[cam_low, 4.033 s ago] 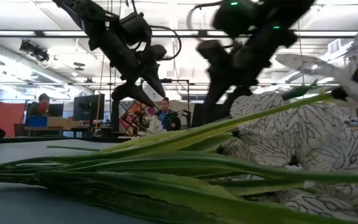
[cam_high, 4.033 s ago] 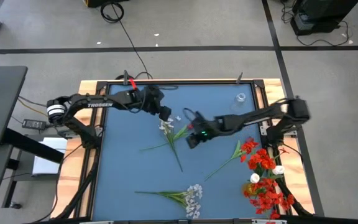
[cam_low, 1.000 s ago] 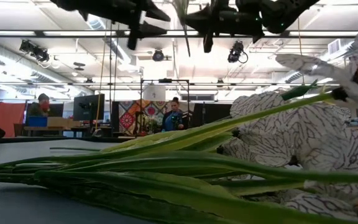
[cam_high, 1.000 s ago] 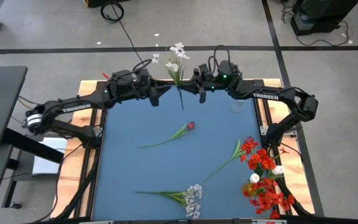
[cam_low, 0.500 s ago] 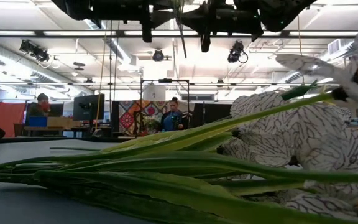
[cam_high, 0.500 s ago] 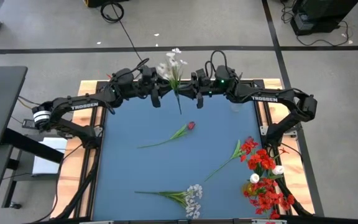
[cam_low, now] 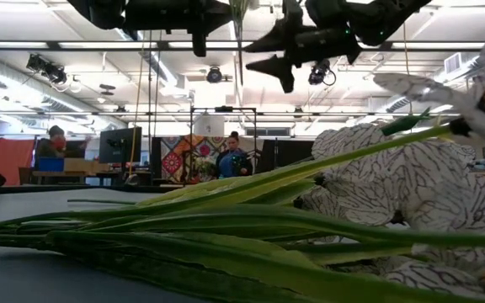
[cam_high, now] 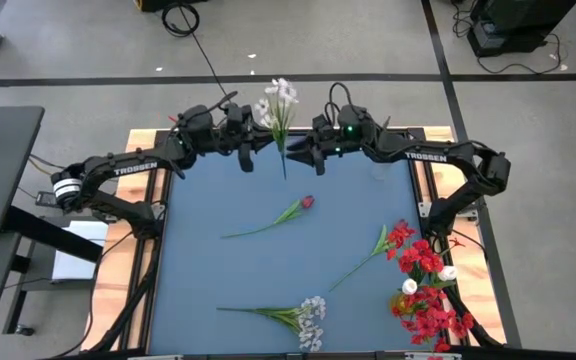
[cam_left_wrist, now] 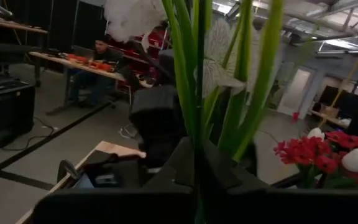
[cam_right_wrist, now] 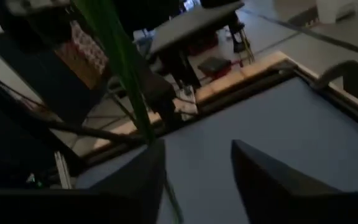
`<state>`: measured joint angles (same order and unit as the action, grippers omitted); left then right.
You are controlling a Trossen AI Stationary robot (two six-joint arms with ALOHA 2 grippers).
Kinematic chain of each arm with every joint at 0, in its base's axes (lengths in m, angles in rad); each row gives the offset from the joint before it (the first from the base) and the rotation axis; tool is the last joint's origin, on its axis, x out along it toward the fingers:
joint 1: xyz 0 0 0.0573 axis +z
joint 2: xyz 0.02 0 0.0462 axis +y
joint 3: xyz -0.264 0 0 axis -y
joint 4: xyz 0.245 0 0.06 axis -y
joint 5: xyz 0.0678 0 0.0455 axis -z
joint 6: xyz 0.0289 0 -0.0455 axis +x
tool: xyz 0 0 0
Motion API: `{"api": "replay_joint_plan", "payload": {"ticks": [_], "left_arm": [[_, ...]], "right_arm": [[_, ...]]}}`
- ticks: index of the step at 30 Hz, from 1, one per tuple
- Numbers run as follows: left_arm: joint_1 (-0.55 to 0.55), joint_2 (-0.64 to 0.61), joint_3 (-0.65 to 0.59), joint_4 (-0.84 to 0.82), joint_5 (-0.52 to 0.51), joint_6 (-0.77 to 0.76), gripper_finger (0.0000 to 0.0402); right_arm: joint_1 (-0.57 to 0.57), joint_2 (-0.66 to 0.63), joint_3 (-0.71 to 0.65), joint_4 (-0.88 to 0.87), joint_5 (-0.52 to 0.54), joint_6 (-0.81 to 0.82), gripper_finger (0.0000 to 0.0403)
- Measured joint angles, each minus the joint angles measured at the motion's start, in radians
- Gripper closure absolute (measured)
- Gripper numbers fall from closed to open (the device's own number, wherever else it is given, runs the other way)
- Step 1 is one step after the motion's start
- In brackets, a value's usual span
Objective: Sort flowers into vase by color
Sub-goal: Put the top white flowers into the transparent vase
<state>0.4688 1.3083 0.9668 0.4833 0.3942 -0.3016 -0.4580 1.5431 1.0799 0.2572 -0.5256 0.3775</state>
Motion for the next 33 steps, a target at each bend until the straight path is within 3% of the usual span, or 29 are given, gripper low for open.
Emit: {"api": "replay_joint_plan", "payload": {"ticks": [6,12,17,23,29,33], "left_arm": [[0.001,0.01,0.002,0.0,0.013,-0.009,0.0398],[-0.002,0.043,0.002,-0.008,0.015,-0.011,0.0399],[-0.001,0.049,0.002,-0.005,0.012,0.002,0.0399],[-0.001,0.048,0.002,-0.003,0.011,-0.001,0.0393],[-0.02,0.047,0.002,0.0,-0.007,-0.001,0.0375],[-0.017,0.048,0.002,-0.011,-0.019,-0.021,0.0338]], "right_arm": [[0.032,0.0,0.0,0.105,-0.041,-0.009,0.0136],[0.08,0.0,0.055,0.122,0.042,-0.018,0.0127],[0.066,0.0,0.122,-0.048,0.085,-0.018,0.0199],[0.041,0.0,0.135,-0.086,0.032,-0.022,0.0374],[0.037,-0.002,0.136,-0.093,0.042,-0.029,0.0391],[0.044,-0.059,0.136,-0.225,0.319,-0.089,0.0391]]}}
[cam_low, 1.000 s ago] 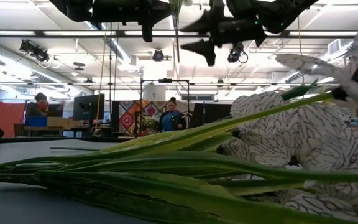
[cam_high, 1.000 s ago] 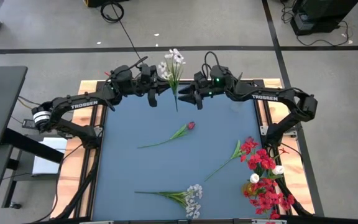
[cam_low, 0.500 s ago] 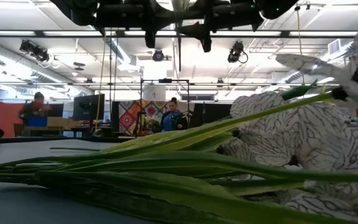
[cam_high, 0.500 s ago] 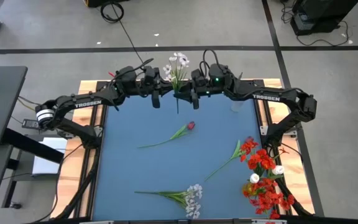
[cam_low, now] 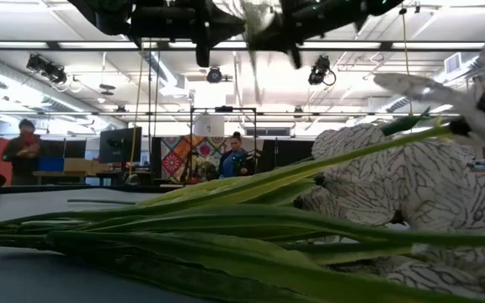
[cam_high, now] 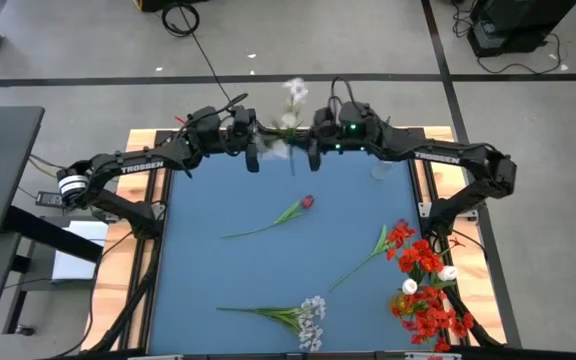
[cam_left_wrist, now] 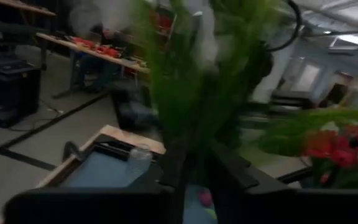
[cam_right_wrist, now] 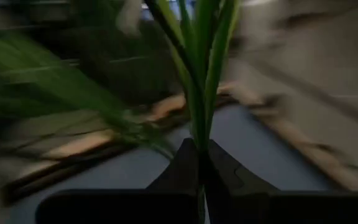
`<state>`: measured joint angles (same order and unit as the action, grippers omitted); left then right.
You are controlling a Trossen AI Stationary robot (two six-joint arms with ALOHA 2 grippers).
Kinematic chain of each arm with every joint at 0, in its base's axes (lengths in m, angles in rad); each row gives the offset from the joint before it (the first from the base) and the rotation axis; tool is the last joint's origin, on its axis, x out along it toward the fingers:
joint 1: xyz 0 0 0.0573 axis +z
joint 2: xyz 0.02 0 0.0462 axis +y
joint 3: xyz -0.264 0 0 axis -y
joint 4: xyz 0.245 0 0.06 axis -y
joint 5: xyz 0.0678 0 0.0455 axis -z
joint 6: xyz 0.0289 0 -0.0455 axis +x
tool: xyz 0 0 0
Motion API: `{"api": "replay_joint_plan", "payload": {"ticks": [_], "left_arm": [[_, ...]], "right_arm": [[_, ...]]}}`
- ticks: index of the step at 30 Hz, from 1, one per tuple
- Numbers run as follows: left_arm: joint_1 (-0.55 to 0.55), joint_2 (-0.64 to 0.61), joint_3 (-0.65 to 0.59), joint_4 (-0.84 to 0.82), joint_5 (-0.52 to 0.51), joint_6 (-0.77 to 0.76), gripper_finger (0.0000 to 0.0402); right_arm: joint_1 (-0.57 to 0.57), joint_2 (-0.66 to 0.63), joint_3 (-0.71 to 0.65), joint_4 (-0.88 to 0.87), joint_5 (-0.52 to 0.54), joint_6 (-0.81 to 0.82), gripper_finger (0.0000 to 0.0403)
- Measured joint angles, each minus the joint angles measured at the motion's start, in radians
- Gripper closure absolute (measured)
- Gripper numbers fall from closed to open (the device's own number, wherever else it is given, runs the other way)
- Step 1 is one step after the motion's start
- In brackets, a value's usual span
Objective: Sort flowers into vase by color
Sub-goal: Put the top white flowers into the transparent vase
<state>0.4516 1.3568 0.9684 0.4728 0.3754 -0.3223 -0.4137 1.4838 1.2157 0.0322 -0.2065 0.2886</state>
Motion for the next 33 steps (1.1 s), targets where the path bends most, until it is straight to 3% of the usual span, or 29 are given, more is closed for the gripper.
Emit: {"api": "replay_joint_plan", "payload": {"ticks": [5,17,21,28,33], "left_arm": [[0.011,-0.004,0.0,-0.001,0.02,-0.076,0.0298],[0.002,-0.002,0.0,0.002,-0.095,-0.076,0.0291],[0.003,-0.001,0.0,0.001,-0.109,-0.075,0.029],[0.009,-0.001,0.0,0.001,-0.11,-0.075,0.029],[0.025,-0.001,0.0,0.001,-0.112,-0.075,0.029]], "right_arm": [[-0.009,-0.135,-0.048,-0.123,0.428,-0.039,0.0391],[-0.028,-0.512,-0.409,-0.128,0.933,-0.066,0.0391],[-0.016,-0.578,-0.479,-0.13,0.992,-0.06,0.0391],[-0.012,-0.668,-0.483,-0.252,1.001,-0.127,0.0391],[-0.027,-0.733,-0.483,-0.435,1.008,0.02,0.0391]]}}
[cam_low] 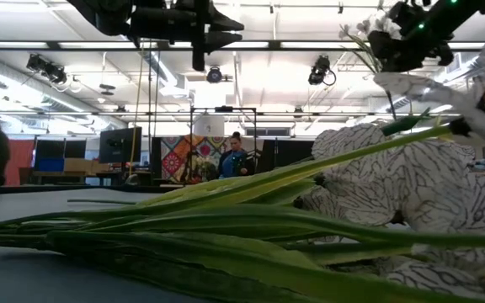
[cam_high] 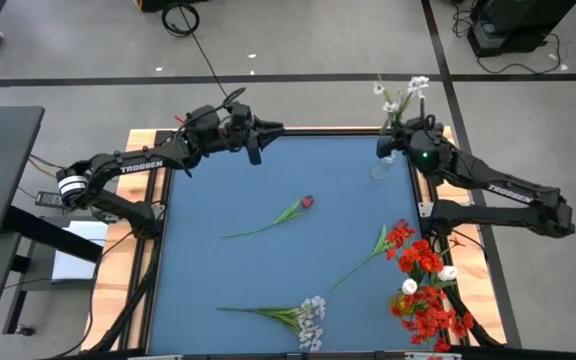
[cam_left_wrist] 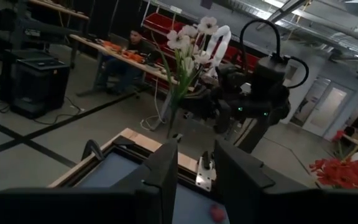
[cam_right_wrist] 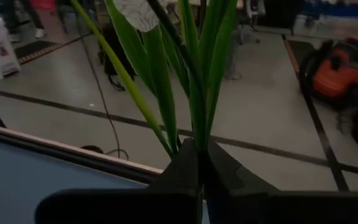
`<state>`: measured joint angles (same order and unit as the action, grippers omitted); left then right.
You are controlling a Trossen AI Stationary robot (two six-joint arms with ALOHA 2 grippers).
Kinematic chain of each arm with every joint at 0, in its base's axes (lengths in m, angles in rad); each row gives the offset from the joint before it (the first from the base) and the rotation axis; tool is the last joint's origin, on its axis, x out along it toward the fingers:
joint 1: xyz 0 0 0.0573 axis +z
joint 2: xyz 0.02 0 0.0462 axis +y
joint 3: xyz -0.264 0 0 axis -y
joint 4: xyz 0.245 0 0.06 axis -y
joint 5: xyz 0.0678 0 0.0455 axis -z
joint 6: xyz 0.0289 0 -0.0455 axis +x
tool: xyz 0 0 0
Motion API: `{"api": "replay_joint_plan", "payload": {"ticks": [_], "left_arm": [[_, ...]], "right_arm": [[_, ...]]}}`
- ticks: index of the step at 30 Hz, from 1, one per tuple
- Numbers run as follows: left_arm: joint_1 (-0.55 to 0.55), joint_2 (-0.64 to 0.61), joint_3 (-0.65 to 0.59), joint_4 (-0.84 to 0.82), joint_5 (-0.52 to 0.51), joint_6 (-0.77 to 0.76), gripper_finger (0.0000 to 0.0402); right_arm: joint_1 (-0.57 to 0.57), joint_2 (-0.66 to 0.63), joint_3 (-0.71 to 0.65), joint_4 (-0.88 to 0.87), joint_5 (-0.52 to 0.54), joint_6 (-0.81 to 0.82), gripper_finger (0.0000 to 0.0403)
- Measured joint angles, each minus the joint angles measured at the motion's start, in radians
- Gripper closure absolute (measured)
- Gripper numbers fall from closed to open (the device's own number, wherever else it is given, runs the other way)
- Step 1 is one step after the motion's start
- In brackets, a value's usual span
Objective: Sort flowers into vase by color
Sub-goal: Put the top white flowers into the transparent vase, then put the white flowers into the transparent vase
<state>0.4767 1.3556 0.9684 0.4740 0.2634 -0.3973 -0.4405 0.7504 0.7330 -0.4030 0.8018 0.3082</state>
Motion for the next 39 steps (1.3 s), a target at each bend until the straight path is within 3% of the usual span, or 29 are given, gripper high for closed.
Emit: {"api": "replay_joint_plan", "payload": {"ticks": [11,18,24,30,35,39], "left_arm": [[0.004,0.0,0.0,0.0,-0.024,0.023,0.029],[-0.001,0.0,0.0,-0.103,-0.011,-0.028,0.0289],[-0.031,0.0,-0.001,-0.377,0.015,-0.002,0.0289],[-0.048,0.0,-0.001,-0.556,0.007,0.037,0.0289],[-0.049,0.0,-0.001,-0.587,0.007,0.051,0.0289],[-0.045,0.0,-0.001,-0.588,-0.009,0.06,0.0289]], "right_arm": [[-0.026,-0.016,-0.089,0.04,-0.035,0.011,0.039],[-0.052,-0.036,-0.096,0.009,-0.118,0.057,0.0282],[-0.126,-0.046,-0.096,-0.177,-0.323,0.261,0.0206],[-0.155,-0.06,-0.092,-0.345,-0.487,0.427,0.0184],[-0.164,-0.072,-0.013,-0.558,-0.469,0.504,0.0183],[-0.178,-0.076,0.07,-0.629,-0.423,0.504,0.0183]]}}
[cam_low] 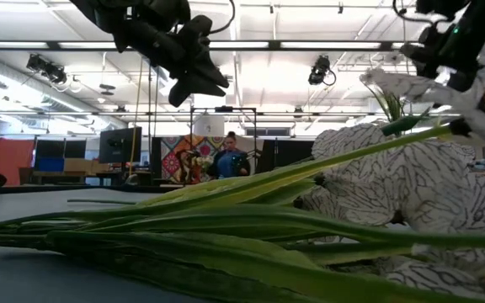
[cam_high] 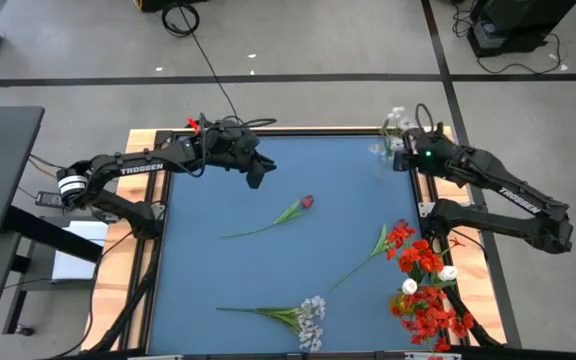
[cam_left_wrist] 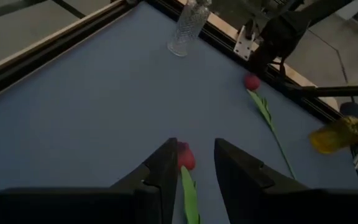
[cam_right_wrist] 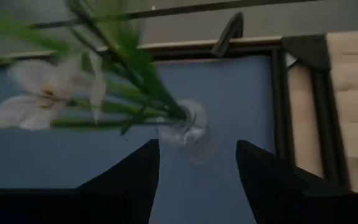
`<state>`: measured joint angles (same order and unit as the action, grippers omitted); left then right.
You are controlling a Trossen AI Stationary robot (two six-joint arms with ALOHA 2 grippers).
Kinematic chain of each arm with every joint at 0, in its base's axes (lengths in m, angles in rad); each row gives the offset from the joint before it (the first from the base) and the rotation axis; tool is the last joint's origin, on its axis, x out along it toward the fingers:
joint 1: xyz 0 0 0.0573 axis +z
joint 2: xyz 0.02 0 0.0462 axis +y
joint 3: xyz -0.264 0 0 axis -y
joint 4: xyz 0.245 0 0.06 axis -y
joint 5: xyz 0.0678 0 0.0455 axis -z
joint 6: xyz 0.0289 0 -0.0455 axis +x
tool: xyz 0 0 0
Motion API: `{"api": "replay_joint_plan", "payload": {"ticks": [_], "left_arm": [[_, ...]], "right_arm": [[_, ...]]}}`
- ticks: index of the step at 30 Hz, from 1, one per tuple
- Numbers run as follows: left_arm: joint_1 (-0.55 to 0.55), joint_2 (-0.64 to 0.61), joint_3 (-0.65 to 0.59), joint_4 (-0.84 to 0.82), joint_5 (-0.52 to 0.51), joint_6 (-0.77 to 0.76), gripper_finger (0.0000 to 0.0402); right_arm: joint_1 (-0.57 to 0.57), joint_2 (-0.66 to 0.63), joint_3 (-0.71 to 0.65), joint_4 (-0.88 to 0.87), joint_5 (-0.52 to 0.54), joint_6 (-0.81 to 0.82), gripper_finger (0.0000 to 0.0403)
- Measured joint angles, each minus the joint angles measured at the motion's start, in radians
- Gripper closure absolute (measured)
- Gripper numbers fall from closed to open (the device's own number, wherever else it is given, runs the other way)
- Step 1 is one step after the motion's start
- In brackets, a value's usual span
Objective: Sort flowers into vase by color
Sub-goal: Put the white flowers into the transparent vase
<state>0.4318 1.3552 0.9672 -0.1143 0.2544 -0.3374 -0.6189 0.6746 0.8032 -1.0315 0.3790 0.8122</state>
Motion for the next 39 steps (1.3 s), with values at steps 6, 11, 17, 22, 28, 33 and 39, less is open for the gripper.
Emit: {"api": "replay_joint_plan", "payload": {"ticks": [6,11,17,22,28,33,39], "left_arm": [[-0.025,0.0,0.0,-0.043,0.0,0.038,0.0289],[-0.117,0.036,0.0,-0.098,0.003,0.16,0.0289],[-0.271,0.06,0.0,-0.166,0.033,0.421,0.0296],[-0.39,0.06,0.0,-0.257,0.022,0.544,0.0314],[-0.531,0.123,0.001,-0.23,-0.056,0.407,0.0317],[-0.695,0.205,0.0,-0.184,-0.146,0.278,0.0317],[-0.843,0.239,0.0,-0.083,-0.222,-0.061,0.0314]], "right_arm": [[-0.041,0.011,0.12,-0.179,-0.066,0.0,0.0187],[-0.084,0.016,0.134,-0.27,-0.262,-0.002,0.0193],[-0.081,0.016,0.134,-0.221,-0.584,-0.031,0.0198],[-0.069,0.017,0.134,-0.199,-0.77,-0.03,0.0217],[-0.069,0.019,0.134,-0.2,-0.752,-0.04,0.0237],[-0.069,0.019,0.134,-0.198,-0.734,-0.11,0.024],[-0.069,0.019,0.134,-0.202,-0.767,-0.198,0.024]]}}
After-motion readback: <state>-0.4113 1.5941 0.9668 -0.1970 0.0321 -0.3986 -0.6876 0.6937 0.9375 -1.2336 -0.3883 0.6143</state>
